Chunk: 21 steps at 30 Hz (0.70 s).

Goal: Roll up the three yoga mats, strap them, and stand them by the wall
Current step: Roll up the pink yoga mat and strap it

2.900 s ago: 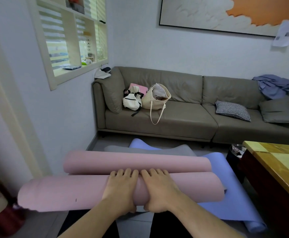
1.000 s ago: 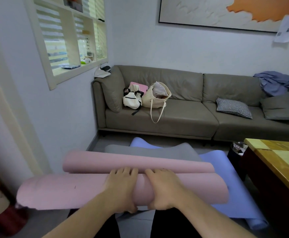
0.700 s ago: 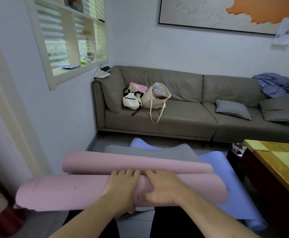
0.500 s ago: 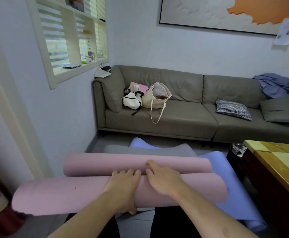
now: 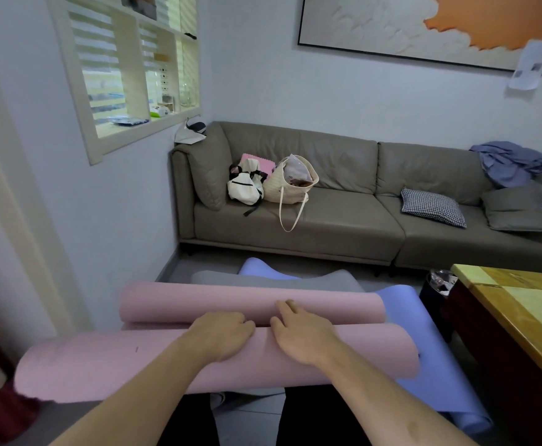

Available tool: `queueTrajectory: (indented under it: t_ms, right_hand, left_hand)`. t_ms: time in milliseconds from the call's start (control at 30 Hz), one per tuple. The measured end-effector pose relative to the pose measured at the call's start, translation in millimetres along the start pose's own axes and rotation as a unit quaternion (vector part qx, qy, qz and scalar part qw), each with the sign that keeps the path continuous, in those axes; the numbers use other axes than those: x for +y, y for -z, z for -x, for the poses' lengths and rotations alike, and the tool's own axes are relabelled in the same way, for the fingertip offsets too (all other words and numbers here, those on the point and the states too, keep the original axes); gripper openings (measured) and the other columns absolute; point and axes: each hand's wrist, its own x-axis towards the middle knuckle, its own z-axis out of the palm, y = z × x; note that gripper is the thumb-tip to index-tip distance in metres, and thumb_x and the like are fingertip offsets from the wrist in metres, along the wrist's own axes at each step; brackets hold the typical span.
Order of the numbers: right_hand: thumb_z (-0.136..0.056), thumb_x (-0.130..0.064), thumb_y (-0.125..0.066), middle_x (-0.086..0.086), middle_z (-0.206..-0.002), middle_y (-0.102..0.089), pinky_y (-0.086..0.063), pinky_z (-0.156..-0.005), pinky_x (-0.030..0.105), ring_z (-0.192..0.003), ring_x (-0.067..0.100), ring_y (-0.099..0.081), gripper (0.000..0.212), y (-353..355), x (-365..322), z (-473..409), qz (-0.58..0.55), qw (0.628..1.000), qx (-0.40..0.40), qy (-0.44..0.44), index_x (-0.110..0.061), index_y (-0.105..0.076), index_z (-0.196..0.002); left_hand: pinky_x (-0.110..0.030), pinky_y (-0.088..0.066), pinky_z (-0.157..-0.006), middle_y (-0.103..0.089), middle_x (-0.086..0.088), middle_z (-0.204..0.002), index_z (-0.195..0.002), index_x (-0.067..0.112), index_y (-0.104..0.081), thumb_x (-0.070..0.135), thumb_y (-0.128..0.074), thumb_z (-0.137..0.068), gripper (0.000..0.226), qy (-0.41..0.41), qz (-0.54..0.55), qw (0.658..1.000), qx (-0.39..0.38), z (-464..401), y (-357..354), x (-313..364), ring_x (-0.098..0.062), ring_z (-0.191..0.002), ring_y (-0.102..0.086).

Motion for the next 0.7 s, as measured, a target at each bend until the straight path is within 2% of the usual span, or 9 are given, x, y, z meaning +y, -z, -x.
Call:
queueTrajectory:
  t_ms: [100,200,267,367,467,533,600,633,700]
  right_hand:
    - [-0.111,-0.047,-0.023,0.003,-0.168,-0.032,-0.041,-0.111,0.048,-0.142,0.035,-0.049,0.053,-5,2,5,0.019,1.000,0.012,0.013,-0.024,-0.036,-0.157]
    - [-0.110,-0.047,-0.023,0.004,-0.160,-0.040,-0.044,-0.106,0.048,-0.133,0.036,-0.055,0.050,-11,5,10,0.042,0.998,0.029,0.030,-0.024,-0.041,-0.151]
    - [-0.105,-0.052,-0.016,0.002,-0.155,-0.041,-0.044,-0.102,0.047,-0.129,0.032,-0.056,0.057,-16,7,16,0.060,0.996,0.044,0.044,-0.026,-0.043,-0.148]
    - [-0.096,-0.058,-0.008,-0.001,-0.142,-0.041,-0.043,-0.100,0.047,-0.123,0.028,-0.056,0.065,-21,9,27,0.067,0.991,0.083,0.078,-0.029,-0.045,-0.141]
    - [-0.099,-0.060,-0.024,0.000,-0.138,-0.041,-0.041,-0.105,0.046,-0.122,0.028,-0.053,0.061,-22,12,39,0.085,0.982,0.102,0.136,-0.028,-0.038,-0.148]
    - [-0.089,-0.071,-0.039,0.002,-0.140,-0.041,-0.037,-0.110,0.047,-0.123,0.030,-0.049,0.080,-23,11,46,0.126,0.974,0.087,0.167,-0.024,-0.031,-0.154]
    - [-0.077,-0.078,-0.061,0.005,-0.141,-0.040,-0.034,-0.114,0.051,-0.123,0.032,-0.044,0.105,-26,7,49,0.170,0.969,0.066,0.168,-0.020,-0.024,-0.156]
    - [-0.073,-0.074,-0.072,0.007,-0.141,-0.040,-0.034,-0.113,0.052,-0.123,0.033,-0.044,0.112,-27,6,48,0.185,0.967,0.063,0.164,-0.019,-0.022,-0.157]
    - [-0.072,-0.062,-0.082,0.008,-0.138,-0.041,-0.038,-0.109,0.052,-0.120,0.034,-0.046,0.110,-29,5,45,0.193,0.965,0.072,0.160,-0.020,-0.023,-0.155]
  left_hand:
    - [-0.041,-0.045,-0.103,-0.065,-0.004,-0.138,-0.125,0.022,-0.067,0.053,-0.025,-0.103,0.056,0.028,-0.025,0.999,-0.020,-5,1,2,-0.027,-0.122,-0.058]
    - [-0.041,-0.044,-0.106,-0.062,-0.003,-0.143,-0.136,0.026,-0.064,0.058,-0.029,-0.100,0.059,0.051,-0.002,0.997,-0.054,-9,5,7,-0.025,-0.125,-0.057]
    - [-0.042,-0.044,-0.107,-0.063,-0.001,-0.142,-0.135,0.030,-0.064,0.061,-0.031,-0.095,0.060,0.060,0.023,0.995,-0.075,-11,8,7,-0.023,-0.122,-0.058]
    - [-0.043,-0.045,-0.105,-0.062,-0.005,-0.143,-0.138,0.025,-0.057,0.064,-0.033,-0.093,0.064,0.067,0.030,0.995,-0.072,-9,8,5,-0.025,-0.122,-0.058]
    - [-0.043,-0.043,-0.105,-0.055,-0.009,-0.151,-0.150,0.024,-0.039,0.062,-0.032,-0.100,0.063,0.064,0.013,0.997,-0.051,-3,5,6,-0.030,-0.133,-0.053]
    - [-0.043,-0.043,-0.104,-0.054,-0.007,-0.154,-0.154,0.026,-0.032,0.063,-0.033,-0.101,0.065,0.052,0.017,0.998,-0.039,-2,4,6,-0.030,-0.135,-0.052]
    - [-0.044,-0.042,-0.107,-0.047,-0.003,-0.160,-0.158,0.027,-0.027,0.067,-0.034,-0.101,0.070,0.039,0.027,0.999,-0.020,-1,3,6,-0.028,-0.140,-0.049]
    - [-0.044,-0.040,-0.109,-0.041,-0.001,-0.164,-0.160,0.026,-0.025,0.068,-0.034,-0.101,0.072,0.031,0.029,0.999,-0.007,0,1,6,-0.026,-0.144,-0.045]
    - [-0.045,-0.035,-0.117,-0.026,0.001,-0.171,-0.162,0.024,-0.022,0.067,-0.034,-0.103,0.074,0.010,0.020,1.000,0.018,2,-3,7,-0.023,-0.151,-0.036]
